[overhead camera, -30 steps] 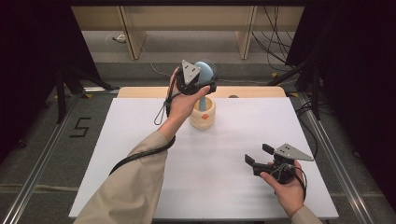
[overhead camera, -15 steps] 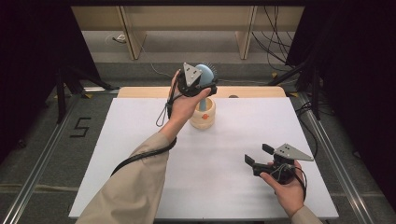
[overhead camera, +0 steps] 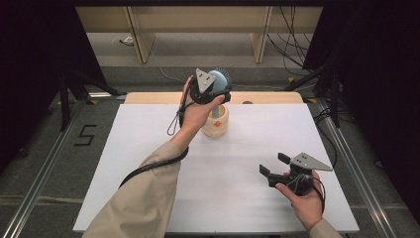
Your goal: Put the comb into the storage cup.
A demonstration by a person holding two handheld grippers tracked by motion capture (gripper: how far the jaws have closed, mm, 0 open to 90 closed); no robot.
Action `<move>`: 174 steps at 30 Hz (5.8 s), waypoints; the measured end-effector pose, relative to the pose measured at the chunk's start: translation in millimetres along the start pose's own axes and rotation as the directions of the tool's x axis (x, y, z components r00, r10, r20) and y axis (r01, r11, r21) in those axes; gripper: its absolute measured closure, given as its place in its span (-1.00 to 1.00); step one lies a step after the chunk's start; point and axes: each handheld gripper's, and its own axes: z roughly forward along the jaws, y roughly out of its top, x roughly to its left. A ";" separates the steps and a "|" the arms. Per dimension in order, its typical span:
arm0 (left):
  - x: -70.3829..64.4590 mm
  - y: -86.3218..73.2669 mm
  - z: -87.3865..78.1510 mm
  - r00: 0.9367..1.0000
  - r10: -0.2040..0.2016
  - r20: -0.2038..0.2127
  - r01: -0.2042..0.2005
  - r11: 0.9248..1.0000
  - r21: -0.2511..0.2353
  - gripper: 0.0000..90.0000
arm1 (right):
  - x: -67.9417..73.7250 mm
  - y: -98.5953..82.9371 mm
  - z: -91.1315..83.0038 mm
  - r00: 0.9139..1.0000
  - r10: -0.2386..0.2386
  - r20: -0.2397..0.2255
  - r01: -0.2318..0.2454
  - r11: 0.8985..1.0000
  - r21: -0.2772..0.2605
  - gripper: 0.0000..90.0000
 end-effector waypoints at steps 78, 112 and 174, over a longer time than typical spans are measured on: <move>4.1 -34.0 7.9 0.999 -0.025 -0.031 0.026 0.999 0.036 -0.57 | -0.2 -0.2 1.5 1.000 0.001 -0.003 -0.001 1.000 -0.006 -0.66; 2.3 -44.4 11.7 0.999 -0.025 -0.029 0.026 0.999 0.044 -0.57 | -0.1 -0.1 1.2 1.000 0.000 -0.004 0.000 1.000 -0.009 -0.66; 12.7 -43.1 -18.4 1.000 -0.023 0.007 0.022 0.997 0.077 -0.76 | 0.7 -1.3 3.9 1.000 -0.003 0.000 0.003 1.000 0.004 -0.66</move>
